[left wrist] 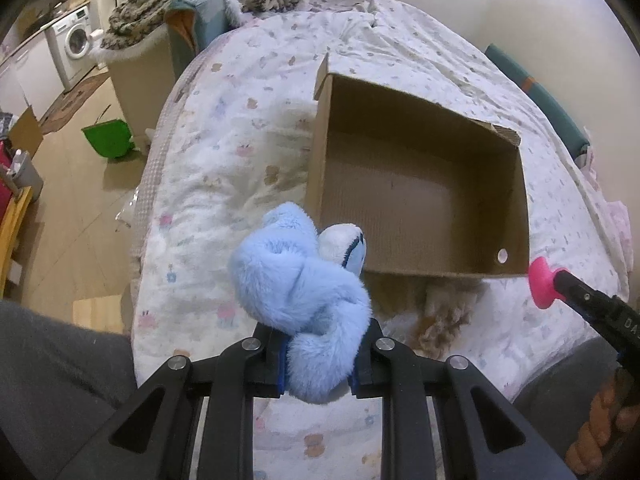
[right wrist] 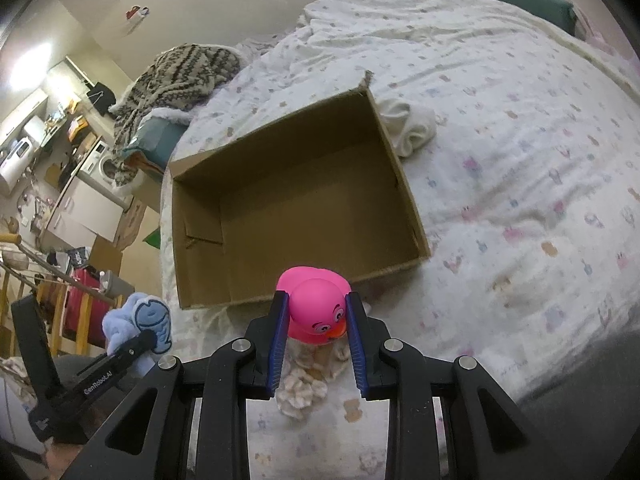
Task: Organize soft objects
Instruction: 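Carry the plush and duck into the box and open both tools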
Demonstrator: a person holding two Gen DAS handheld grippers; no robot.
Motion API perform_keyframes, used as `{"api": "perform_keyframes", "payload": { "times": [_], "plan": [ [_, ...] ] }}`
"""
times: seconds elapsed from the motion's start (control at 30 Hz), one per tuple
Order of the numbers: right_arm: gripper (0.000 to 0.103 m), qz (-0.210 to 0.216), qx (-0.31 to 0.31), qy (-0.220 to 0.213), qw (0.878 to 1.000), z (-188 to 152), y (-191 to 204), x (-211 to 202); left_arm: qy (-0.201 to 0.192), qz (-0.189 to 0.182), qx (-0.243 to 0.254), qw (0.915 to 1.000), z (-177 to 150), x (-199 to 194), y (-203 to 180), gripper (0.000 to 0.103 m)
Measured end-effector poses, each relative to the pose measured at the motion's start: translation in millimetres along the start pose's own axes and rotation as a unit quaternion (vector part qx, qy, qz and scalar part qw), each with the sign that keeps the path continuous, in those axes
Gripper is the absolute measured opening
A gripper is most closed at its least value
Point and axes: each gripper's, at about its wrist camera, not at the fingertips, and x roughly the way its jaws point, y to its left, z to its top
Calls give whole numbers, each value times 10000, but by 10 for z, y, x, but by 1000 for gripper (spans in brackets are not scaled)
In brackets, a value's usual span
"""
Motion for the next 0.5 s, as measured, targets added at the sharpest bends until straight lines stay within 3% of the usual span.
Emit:
{"api": "perform_keyframes", "payload": {
  "times": [0.5],
  "plan": [
    [30, -99, -272, -148, 9995, 539, 76, 484, -260, 140, 721, 9970, 704, 331, -454, 20]
  ]
}}
